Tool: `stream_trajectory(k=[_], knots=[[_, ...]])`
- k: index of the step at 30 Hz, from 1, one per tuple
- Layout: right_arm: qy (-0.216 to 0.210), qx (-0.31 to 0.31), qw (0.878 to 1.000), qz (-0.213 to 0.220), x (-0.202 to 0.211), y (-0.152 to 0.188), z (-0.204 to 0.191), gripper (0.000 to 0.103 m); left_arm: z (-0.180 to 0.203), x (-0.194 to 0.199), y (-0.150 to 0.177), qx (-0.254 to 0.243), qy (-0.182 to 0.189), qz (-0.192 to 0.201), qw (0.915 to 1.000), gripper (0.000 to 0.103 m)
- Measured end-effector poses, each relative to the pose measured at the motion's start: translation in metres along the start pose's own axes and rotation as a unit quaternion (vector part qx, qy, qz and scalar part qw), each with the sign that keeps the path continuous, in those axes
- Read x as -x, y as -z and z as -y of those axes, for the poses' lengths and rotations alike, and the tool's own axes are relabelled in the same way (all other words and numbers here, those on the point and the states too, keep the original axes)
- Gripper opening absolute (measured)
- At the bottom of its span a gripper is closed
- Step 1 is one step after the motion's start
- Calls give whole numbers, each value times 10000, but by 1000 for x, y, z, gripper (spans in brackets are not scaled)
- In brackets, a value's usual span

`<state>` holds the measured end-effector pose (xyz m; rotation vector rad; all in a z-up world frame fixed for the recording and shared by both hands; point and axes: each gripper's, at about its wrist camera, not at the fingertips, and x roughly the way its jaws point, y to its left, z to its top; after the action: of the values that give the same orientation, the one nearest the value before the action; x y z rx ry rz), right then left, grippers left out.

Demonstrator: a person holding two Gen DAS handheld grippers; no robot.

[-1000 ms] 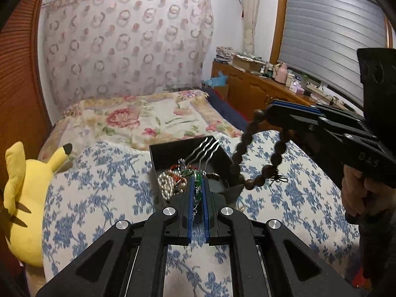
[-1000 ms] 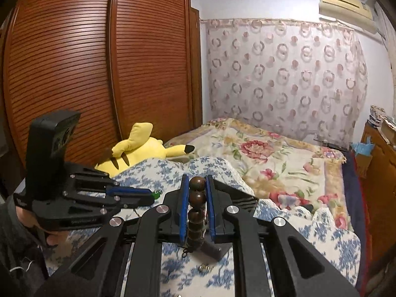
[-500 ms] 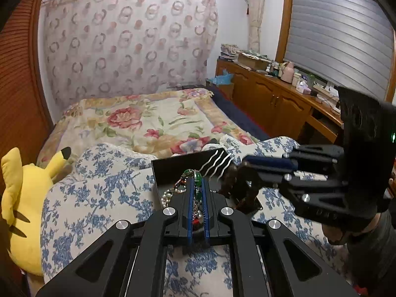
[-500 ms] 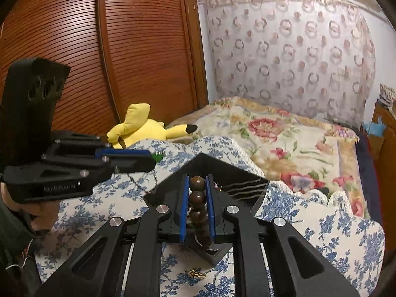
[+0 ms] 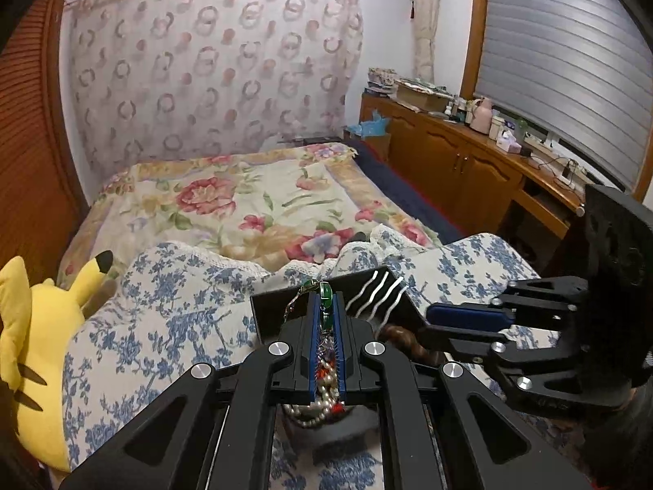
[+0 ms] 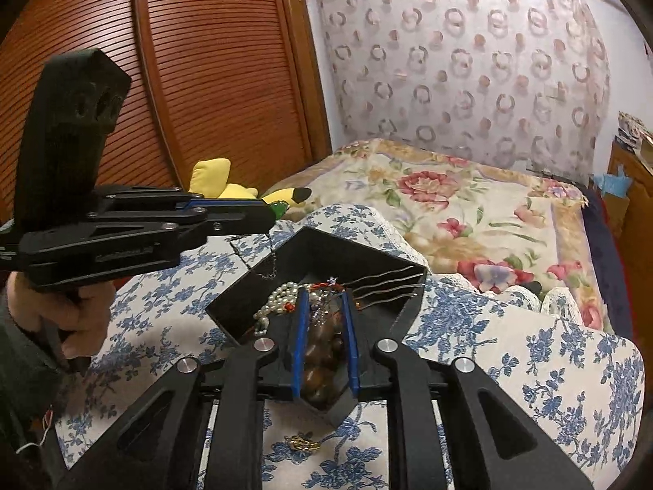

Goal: Organize jewelry
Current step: 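Lower the bead bracelet and green chain into the black box and open both grippers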

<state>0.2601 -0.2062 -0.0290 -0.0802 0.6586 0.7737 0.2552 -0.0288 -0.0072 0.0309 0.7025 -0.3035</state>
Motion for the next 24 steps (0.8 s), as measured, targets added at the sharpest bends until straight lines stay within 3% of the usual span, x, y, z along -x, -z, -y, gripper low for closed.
stream_trajectory(k=[11, 19, 24], knots=[[93, -29, 9999, 26, 3, 0, 7, 20, -5, -19, -3, 16, -119, -129, 9998, 6], [292, 101, 9995, 85, 22, -2, -3, 19, -4, 3, 13, 61, -32, -67, 10000, 16], [437, 245, 9987, -83, 35, 17, -15, 19, 5, 20, 34, -24, 79, -89, 9999, 22]])
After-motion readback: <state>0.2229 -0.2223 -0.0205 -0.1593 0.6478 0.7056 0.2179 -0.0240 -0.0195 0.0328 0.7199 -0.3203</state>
